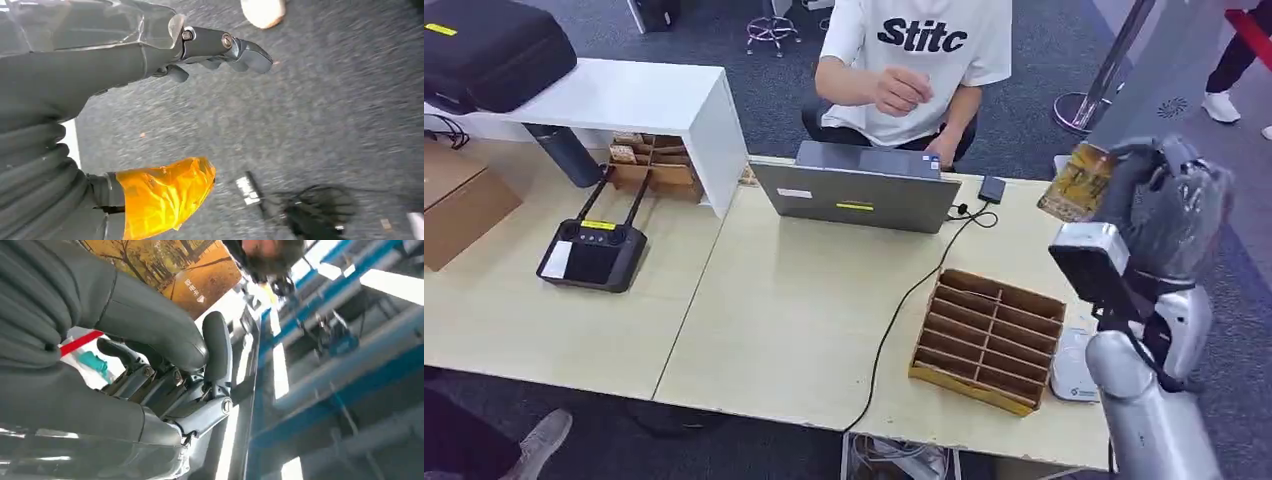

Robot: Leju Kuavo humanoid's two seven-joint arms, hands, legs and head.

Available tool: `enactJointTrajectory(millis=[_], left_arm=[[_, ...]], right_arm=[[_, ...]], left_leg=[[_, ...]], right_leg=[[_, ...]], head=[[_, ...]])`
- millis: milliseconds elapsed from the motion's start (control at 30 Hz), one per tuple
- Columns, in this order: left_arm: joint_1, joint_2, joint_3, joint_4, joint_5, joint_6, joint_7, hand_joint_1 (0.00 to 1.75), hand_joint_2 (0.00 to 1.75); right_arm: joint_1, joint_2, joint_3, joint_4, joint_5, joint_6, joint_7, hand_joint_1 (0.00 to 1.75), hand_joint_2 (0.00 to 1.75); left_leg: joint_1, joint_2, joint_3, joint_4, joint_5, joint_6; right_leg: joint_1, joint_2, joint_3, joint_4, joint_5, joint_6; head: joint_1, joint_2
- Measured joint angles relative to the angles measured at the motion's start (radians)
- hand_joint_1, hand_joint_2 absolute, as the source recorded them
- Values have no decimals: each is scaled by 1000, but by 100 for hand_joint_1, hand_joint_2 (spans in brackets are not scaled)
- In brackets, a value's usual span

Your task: Pass the card to the sensor for recognition and then transmit it.

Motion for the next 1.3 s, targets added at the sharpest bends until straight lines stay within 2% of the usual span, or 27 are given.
enactJointTrajectory(millis=[100,267,400,500,667,967,1300], left_arm=[[-46,32,13,86,-7,47,-39,0,175],[-97,77,25,207,3,87,-56,0,175],[-110,86,39,256,14,88,-50,0,175],[-109,87,46,262,13,65,-25,0,175],[-107,80,67,262,9,36,-8,0,175],[-100,61,84,236,1,4,6,0,175],[-72,3,104,106,-28,-93,36,0,175]], right_arm=[[-166,2,46,161,53,74,89,175,175],[-399,18,132,468,154,171,199,175,175],[-508,40,188,657,200,189,246,175,175],[-553,55,227,744,237,205,270,175,175],[-586,75,271,828,256,220,295,175,175],[-591,89,295,882,255,220,305,175,175],[-591,96,302,892,215,218,294,175,175]], left_leg=[[0,-1,-1,0,4,0],[0,-2,-1,0,6,-1],[0,-3,-2,0,7,-2],[0,-3,-2,0,6,-2],[0,-3,-3,0,6,-1],[0,-3,-3,0,6,-1],[0,-3,-3,0,6,-1]], right_leg=[[0,-1,-1,0,2,-1],[0,-1,-1,1,5,-1],[0,-2,-2,1,5,-1],[0,-2,-2,1,5,-1],[0,-2,-3,0,5,-1],[0,-2,-3,0,5,-1],[0,-1,-3,0,5,-1]], head=[[0,0],[0,0],[0,0],[0,0],[0,0],[0,0],[0,0]])
